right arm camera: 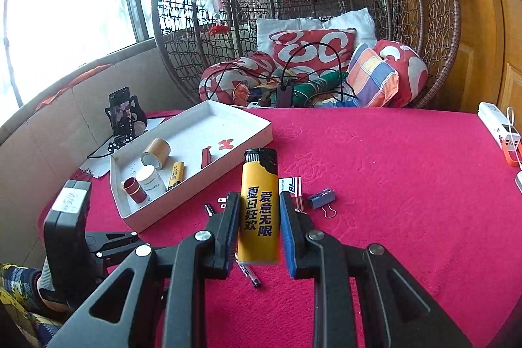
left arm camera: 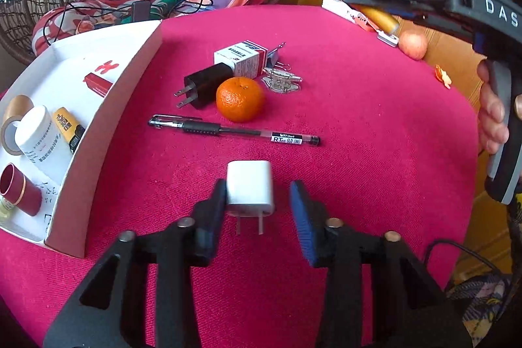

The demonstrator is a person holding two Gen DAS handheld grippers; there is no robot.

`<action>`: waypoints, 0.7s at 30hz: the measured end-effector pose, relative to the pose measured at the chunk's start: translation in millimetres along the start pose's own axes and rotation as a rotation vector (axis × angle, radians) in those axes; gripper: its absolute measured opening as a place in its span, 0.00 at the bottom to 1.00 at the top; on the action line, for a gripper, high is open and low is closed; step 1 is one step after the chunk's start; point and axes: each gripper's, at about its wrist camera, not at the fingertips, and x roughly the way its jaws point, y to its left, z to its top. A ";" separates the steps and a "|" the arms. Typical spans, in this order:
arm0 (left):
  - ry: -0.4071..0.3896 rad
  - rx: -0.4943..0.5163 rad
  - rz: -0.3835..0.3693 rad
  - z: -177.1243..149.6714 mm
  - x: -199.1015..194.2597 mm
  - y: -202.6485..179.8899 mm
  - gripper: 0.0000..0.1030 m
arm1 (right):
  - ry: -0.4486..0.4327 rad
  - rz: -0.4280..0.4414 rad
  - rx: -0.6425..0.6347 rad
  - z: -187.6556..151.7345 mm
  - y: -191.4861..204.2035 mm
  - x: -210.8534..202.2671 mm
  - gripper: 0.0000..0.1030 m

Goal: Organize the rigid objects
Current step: 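Carry charger and yellow lighter into the white tray and open both grippers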

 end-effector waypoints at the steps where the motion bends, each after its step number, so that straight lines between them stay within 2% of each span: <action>1: -0.004 0.000 -0.018 -0.5 -1.2 0.0 0.26 | -0.003 0.003 -0.004 1.1 0.5 -0.7 0.22; 4: -0.047 0.005 -0.018 0.0 -11.1 2.2 0.26 | -0.014 0.006 -0.022 6.1 5.5 -3.6 0.22; 11: -0.151 -0.069 0.017 8.7 -44.5 27.5 0.26 | -0.035 0.028 -0.059 21.5 22.3 -2.5 0.22; 15: -0.211 -0.128 0.046 17.5 -64.3 50.9 0.26 | -0.050 0.052 -0.078 32.8 35.4 3.6 0.22; 21: -0.286 -0.232 0.128 36.5 -84.5 99.1 0.26 | -0.046 0.117 -0.089 53.6 58.0 30.3 0.22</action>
